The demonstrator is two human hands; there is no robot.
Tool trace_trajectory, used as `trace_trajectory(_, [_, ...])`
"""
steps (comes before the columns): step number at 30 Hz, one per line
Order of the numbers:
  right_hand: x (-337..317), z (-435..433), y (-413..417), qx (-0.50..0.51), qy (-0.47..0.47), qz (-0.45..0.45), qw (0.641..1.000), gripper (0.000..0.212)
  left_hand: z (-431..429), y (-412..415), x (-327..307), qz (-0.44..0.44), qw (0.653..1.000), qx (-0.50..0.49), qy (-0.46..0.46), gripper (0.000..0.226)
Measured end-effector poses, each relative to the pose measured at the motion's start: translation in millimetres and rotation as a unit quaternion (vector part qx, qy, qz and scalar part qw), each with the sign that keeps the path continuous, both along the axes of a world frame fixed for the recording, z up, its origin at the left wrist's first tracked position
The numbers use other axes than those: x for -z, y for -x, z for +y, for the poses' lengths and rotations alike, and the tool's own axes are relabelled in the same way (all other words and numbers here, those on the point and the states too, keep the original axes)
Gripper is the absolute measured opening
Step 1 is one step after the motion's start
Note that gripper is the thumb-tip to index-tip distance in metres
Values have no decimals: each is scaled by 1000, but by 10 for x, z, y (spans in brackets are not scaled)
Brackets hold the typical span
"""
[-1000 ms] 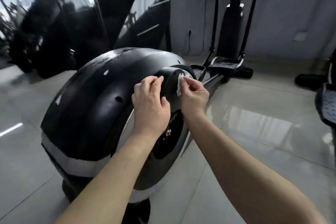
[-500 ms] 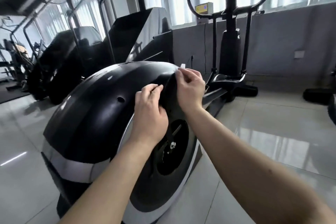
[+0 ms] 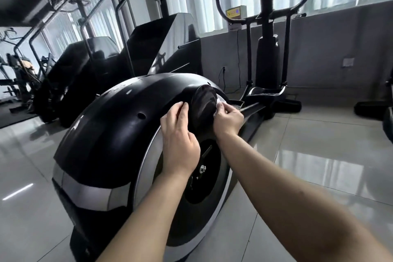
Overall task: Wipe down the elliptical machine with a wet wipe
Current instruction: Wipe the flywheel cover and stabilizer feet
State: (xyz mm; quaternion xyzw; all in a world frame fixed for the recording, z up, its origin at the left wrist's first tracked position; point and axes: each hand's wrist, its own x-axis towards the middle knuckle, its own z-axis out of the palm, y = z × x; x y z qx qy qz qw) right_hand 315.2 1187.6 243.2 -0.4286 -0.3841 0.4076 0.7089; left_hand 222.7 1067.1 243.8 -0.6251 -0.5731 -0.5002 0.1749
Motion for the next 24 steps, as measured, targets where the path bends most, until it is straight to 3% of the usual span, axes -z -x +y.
trace_trajectory(4, [-5, -71, 55, -26, -9, 6, 1000, 20, -27, -37, 117, -20, 1000, 12, -3, 78])
trace_trajectory(8, [-419, -477, 167, -9, -128, -45, 991, 23, -55, 19, 127, -29, 999, 32, 0, 76])
trace_trajectory(11, [-121, -784, 247, -22, -187, -78, 979, 18, -112, 57, 184, -26, 998, 46, 18, 74])
trace_trajectory(14, [185, -674, 166, -21, -116, -52, 992, 17, -132, 90, 225, -18, 999, 45, 19, 71])
trace_trajectory(16, [167, -381, 76, -9, -33, -25, 999, 20, -121, 97, 236, -12, 999, 44, 15, 70])
trace_trajectory(18, [31, -232, 46, -19, -7, 8, 1000, 25, -116, 99, 250, -8, 999, 44, 17, 71])
trace_trajectory(24, [51, -827, 314, -13, -217, -52, 975, 15, -147, 129, 307, -16, 997, 67, 39, 71])
